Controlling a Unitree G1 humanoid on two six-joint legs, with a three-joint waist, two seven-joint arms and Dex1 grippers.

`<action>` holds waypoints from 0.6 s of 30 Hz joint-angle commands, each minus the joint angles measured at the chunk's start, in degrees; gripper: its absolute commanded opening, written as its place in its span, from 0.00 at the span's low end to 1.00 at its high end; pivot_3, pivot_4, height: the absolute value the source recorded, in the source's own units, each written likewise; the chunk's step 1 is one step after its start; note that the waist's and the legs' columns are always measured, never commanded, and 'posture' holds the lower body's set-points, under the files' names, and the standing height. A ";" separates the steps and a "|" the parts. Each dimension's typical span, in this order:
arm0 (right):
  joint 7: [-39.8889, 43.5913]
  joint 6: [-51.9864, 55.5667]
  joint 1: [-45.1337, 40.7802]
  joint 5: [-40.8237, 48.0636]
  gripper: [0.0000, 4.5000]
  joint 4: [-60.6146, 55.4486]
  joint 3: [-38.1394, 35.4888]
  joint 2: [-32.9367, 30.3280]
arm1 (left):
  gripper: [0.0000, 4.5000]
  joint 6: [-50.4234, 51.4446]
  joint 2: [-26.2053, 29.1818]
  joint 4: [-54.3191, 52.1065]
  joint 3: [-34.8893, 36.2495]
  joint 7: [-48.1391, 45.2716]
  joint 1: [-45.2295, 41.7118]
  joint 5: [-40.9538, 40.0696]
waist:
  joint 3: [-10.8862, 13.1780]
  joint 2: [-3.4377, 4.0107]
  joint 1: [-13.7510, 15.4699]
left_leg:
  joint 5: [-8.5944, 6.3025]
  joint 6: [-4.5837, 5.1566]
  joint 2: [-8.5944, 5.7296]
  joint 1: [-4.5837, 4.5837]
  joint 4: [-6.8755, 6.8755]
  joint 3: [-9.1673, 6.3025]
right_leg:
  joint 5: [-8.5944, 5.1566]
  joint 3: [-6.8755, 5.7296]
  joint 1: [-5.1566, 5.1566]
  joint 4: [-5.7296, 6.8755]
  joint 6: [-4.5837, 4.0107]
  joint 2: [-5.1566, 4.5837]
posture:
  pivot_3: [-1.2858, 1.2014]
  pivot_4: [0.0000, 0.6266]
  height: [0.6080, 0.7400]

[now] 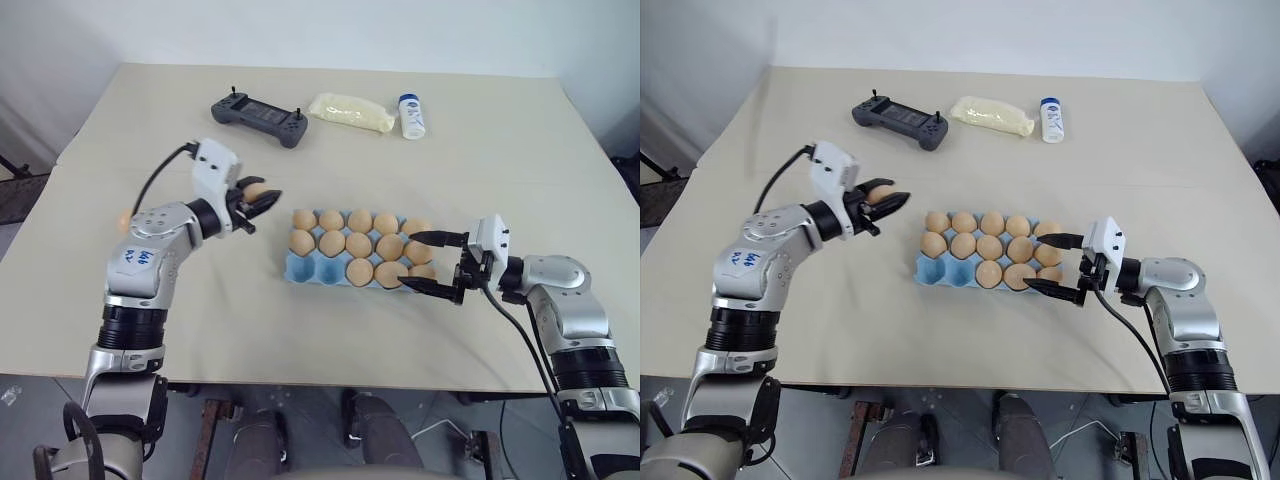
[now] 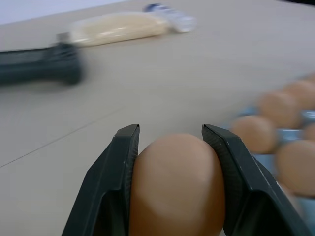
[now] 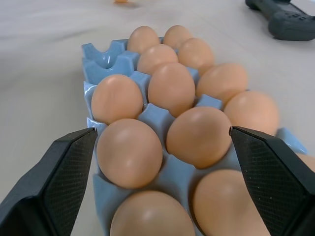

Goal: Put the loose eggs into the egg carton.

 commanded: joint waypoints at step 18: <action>2.29 0.65 11.48 5.00 1.00 -13.67 -5.49 -6.28 | 0.39 6.44 2.06 -9.26 -9.13 -14.94 0.82 -4.18 | 0.00 0.00 0.18 | 0.02 0.20 -0.09 0.00 0.07 -0.10 | 0.00 0.06 0.01 0.06 0.01 -0.04 | 0.52 0.24 1.00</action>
